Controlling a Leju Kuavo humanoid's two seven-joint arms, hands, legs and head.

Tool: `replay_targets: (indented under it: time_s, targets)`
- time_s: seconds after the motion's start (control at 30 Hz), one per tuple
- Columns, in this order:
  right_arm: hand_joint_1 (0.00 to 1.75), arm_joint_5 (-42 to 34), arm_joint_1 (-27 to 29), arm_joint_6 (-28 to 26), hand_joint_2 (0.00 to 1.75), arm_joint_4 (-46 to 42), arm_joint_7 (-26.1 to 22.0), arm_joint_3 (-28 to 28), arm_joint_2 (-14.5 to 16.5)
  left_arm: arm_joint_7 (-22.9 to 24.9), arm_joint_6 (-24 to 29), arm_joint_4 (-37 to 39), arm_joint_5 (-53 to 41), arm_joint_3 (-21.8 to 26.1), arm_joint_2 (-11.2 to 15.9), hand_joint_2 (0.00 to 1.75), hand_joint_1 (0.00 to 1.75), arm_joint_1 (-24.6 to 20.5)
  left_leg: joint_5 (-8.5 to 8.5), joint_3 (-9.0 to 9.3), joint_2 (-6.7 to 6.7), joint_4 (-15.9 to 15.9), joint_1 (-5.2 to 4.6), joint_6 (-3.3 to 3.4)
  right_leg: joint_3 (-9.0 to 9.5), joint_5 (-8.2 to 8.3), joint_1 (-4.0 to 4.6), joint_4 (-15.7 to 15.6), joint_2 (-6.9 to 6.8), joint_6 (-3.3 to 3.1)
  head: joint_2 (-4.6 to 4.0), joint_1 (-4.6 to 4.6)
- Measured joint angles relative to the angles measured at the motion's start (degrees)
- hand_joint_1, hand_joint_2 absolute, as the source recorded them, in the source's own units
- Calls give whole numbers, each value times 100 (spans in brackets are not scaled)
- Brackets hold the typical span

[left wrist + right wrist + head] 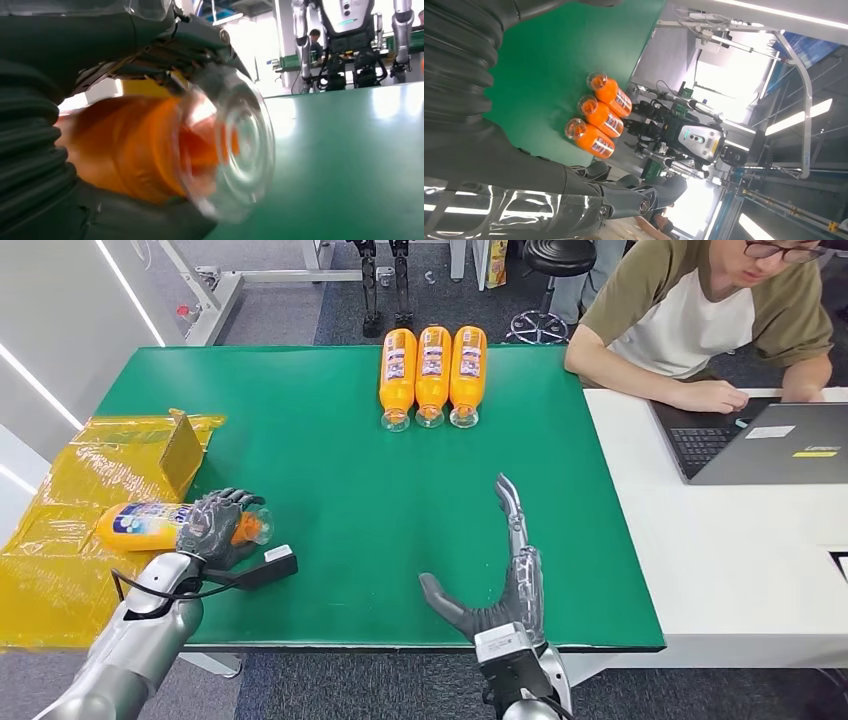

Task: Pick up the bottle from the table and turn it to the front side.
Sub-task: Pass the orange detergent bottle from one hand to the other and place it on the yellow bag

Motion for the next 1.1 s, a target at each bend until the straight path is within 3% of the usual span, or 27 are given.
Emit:
replay_targets:
  time_s: [0.27,0.47,0.6,0.8,1.1]
  targets:
    - [0,57,141,-22,175,-81,13,-49,0,-1018,-222,-417,1410,294,-186,175,0,140,0,-2,-1,0,-1,0,0,0,-1,-1,-1,0,0,1]
    - [0,73,182,-11,175,-134,31,-72,0,-1152,-300,-804,1761,364,-252,175,0,210,0,-2,-1,0,-1,1,1,0,-1,-1,-2,0,0,1]
    - [0,80,221,-12,175,-152,63,-79,0,-1415,-390,-1323,2489,466,-299,175,0,400,0,-1,0,0,0,0,1,0,0,1,-1,0,0,0]
    - [0,-106,227,-172,175,-77,32,-79,-4,-1719,-528,-2710,3921,528,-347,175,0,865,-2,-3,-2,0,0,-1,0,-1,0,0,-3,0,0,1]
    - [0,-125,230,-227,175,-35,21,-79,-7,-1823,-586,-3748,4320,538,-367,175,0,1159,-4,-1,-1,0,0,-4,1,0,0,1,-3,0,0,1]
